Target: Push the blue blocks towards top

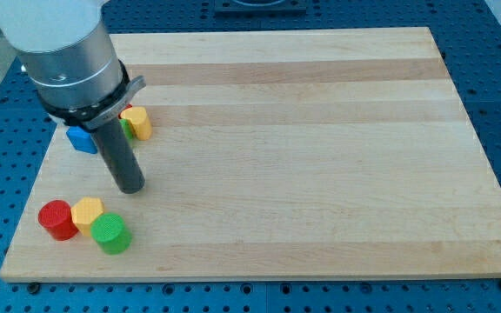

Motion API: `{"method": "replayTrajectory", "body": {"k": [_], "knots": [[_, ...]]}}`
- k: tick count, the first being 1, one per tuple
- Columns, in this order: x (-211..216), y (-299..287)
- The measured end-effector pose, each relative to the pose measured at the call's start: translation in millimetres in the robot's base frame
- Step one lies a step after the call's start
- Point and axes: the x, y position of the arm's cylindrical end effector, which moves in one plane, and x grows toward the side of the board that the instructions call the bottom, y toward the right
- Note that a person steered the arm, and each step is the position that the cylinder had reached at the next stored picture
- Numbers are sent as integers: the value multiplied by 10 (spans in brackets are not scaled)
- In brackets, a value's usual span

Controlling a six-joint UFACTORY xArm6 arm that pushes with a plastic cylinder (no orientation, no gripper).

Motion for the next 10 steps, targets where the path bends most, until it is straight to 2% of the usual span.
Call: {"method": "replayTrajectory", "body": {"k": [3,4,5,7,8,9,10], "knots": [[4,-554],[-13,-558],[-417,-559],[-415,-599],[-294,-870],[-435,-870],[-751,-870]]}}
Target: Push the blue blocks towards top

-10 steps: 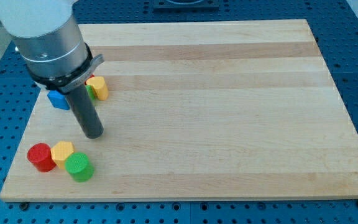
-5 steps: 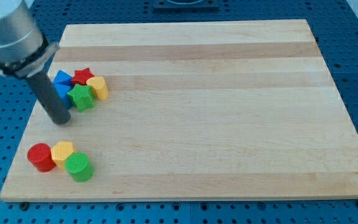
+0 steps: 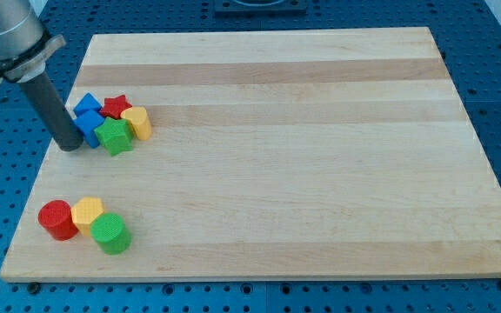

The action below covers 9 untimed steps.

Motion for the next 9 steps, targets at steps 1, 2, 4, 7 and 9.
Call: {"method": "replayTrajectory", "body": {"k": [1,2,4,7,9], "knots": [[-164,0],[-362,0],[-477,0],[-716,-184],[-845,43]]}}
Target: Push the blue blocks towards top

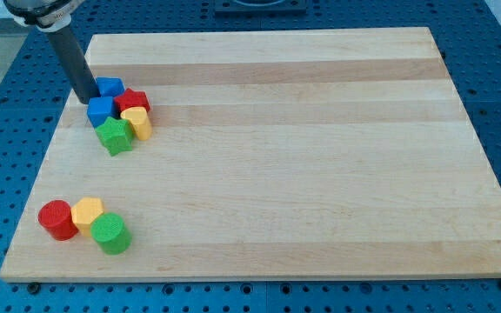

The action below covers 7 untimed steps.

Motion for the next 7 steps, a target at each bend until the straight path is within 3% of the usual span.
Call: {"method": "replayTrajectory", "body": {"k": [2,4,5,7], "knots": [[107,-103],[936,-51],[930,341],[883,408]]}}
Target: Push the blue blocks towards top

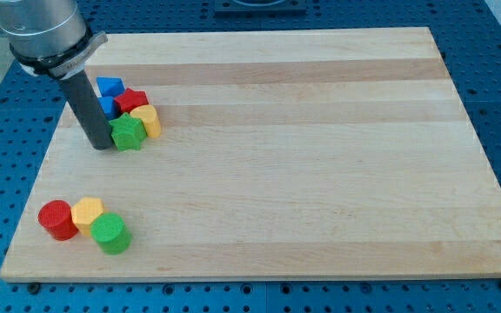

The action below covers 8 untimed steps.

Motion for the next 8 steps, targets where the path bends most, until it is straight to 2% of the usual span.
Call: {"method": "replayTrajectory", "body": {"k": [5,6,7,8], "knots": [[-701,-36],[-717,-36],[-393,-42],[-269,-103]]}}
